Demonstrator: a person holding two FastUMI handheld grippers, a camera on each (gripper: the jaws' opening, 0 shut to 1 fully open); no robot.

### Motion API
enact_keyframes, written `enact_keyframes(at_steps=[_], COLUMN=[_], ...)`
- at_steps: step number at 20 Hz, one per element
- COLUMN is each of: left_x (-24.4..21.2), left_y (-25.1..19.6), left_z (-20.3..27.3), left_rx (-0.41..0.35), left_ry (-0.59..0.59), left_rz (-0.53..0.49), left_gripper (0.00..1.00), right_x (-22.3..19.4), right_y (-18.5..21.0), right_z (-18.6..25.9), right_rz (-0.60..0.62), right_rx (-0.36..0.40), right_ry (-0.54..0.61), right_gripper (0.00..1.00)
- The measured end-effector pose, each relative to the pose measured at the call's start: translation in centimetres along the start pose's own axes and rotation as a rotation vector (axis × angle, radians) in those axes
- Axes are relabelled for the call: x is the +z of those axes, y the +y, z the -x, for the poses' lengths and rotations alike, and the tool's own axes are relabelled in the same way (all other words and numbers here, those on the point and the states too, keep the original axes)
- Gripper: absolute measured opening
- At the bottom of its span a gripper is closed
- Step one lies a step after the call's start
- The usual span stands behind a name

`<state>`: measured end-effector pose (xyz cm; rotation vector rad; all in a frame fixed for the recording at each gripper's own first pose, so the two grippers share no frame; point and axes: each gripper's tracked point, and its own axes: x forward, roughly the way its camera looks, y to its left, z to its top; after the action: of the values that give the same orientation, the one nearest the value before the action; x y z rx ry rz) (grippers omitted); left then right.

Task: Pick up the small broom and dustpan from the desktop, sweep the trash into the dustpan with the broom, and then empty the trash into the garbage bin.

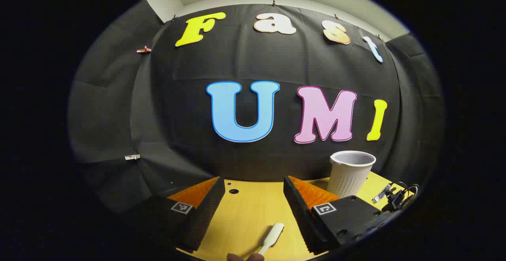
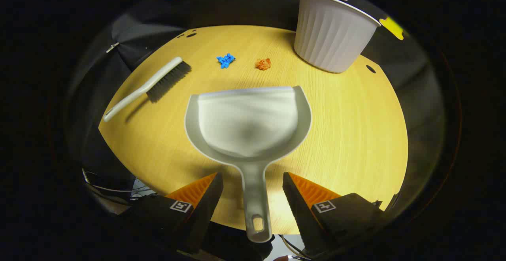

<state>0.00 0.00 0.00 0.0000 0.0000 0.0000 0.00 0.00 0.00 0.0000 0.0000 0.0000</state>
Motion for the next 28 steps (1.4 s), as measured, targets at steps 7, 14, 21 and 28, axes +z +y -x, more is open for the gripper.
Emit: enact_keyframes(at_steps=[7, 14, 21, 28], left_x=[-1.2, -1.5, -4.5, -12.0], left_y=[0.8, 0.5, -1.3, -2.9], left_z=[-0.6, -0.4, -0.3, -1.0], left_rx=[0.010, 0.030, -0.002, -0.095], left_ry=[0.026, 0.037, 0.137, 0.390], left_rz=[0.006, 0.006, -0.046, -0.067], left_gripper=[0.95, 0.95, 0.95, 0.94], right_x=[0.0, 0.9, 1.3, 1.3], right_y=[0.6, 0.6, 0.5, -0.2], right_z=[-3.3, -3.2, -3.2, 1.2], right_rz=[0.010, 0.021, 0.016, 0.078], right_rx=[0.019, 0.027, 0.055, 0.089], right_ry=[0.067, 0.049, 0.008, -0.036], right_gripper=[0.94, 0.69, 0.37, 0.31])
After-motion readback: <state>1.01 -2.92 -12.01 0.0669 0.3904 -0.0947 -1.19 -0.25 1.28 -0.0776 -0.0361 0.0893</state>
